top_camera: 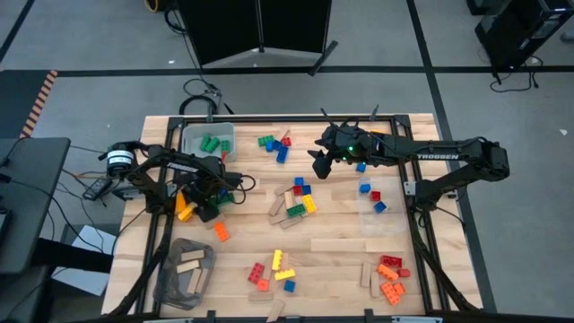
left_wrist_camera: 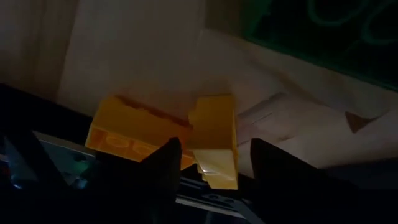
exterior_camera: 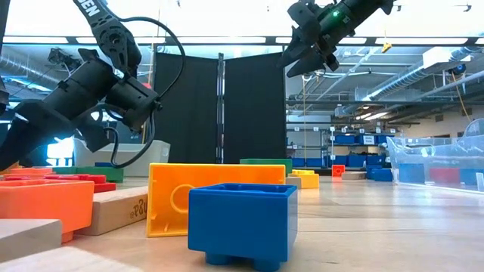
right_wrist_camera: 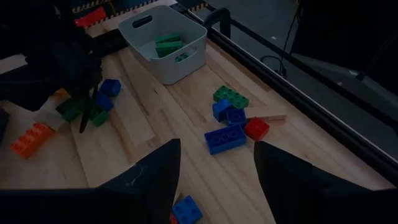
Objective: Sort blocks by size
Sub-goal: Put the large yellow game piece into the gray bin
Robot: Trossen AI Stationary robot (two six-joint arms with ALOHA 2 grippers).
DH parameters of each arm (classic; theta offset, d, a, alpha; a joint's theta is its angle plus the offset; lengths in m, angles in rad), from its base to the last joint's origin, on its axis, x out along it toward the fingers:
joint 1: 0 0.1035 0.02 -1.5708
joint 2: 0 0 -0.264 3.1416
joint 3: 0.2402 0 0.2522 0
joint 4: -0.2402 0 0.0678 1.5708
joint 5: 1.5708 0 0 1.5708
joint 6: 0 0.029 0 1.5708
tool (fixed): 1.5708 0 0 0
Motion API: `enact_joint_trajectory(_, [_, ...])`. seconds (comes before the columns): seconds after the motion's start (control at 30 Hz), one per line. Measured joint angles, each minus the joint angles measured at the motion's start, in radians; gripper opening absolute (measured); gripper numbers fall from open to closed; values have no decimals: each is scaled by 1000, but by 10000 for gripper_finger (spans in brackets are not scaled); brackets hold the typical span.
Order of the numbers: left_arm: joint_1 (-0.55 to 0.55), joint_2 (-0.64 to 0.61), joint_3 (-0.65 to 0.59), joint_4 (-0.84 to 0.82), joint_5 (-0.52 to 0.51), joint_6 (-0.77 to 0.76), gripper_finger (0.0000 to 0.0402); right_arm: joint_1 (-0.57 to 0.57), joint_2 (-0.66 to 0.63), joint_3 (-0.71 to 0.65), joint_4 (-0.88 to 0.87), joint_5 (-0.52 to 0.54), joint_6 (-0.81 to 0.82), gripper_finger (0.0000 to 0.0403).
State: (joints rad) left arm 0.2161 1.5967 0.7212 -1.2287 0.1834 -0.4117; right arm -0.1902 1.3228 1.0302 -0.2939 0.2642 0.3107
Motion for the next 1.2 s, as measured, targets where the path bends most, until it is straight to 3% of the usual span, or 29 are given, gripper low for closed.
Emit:
enact_joint_trajectory(0.6, [0, 0, -53, 76, 36, -11, 209, -3, 0, 0, 0, 1, -26, 220])
enact_joint_trajectory(0.73, [0, 0, -56, 113, 36, -15, 181, -3, 0, 0, 0, 1, -26, 220])
enact_joint_trajectory(0.97, [0, 0, -56, 106, 31, -10, 95, -3, 0, 0, 0, 1, -26, 220])
enact_joint_trajectory(1.2, [0, 0, -50, 39, 3, -11, 95, -3, 0, 0, 0, 2, -26, 220])
